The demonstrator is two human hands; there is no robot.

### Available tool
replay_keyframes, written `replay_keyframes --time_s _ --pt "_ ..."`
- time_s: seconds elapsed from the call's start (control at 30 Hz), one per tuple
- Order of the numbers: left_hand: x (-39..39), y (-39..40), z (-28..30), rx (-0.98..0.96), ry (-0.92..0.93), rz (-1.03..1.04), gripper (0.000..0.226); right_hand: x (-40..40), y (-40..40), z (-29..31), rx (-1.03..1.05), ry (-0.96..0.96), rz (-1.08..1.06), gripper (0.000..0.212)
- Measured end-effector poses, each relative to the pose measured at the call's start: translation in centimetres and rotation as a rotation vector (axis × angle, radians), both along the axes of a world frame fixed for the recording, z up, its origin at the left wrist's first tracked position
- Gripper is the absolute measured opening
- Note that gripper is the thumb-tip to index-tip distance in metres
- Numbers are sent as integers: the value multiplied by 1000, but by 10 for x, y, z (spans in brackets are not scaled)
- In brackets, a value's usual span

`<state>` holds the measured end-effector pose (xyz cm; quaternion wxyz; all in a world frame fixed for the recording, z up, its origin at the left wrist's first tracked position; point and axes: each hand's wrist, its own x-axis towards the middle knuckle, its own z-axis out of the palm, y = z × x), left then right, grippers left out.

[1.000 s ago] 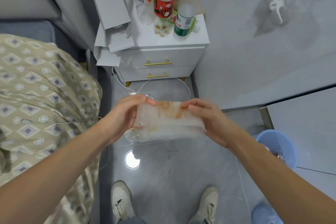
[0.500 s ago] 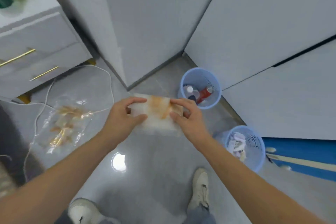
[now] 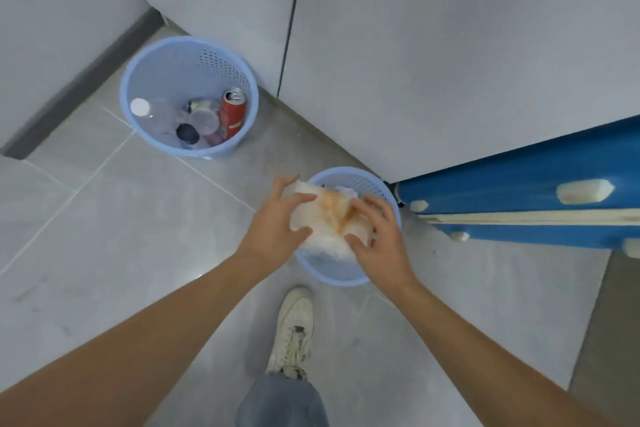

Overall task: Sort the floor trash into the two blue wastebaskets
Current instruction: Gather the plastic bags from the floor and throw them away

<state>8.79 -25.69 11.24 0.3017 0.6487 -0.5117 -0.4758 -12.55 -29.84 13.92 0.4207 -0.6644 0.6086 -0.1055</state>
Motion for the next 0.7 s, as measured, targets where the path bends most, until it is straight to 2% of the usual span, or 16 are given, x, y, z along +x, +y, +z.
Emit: replay_keyframes --time_s 0.23,0.33,0.43,0.53,0.7 --pt "-68 -35 -110 24 -434 -359 69 -44 -16 -115 -107 269 153 57" --pt "-81 -39 -128 65 -705 -476 82 -43 -17 -143 -160 483 285 66" --pt "-84 -38 -131 43 -963 -575 86 -41 -19 -152 -218 628 353 62" --pt "-92 -42 -126 40 -941 -660 81 -38 -18 -159 -217 680 412 62" --pt "-112 -53 -140 225 -814 -623 68 -31 -19 -185 -53 598 359 50"
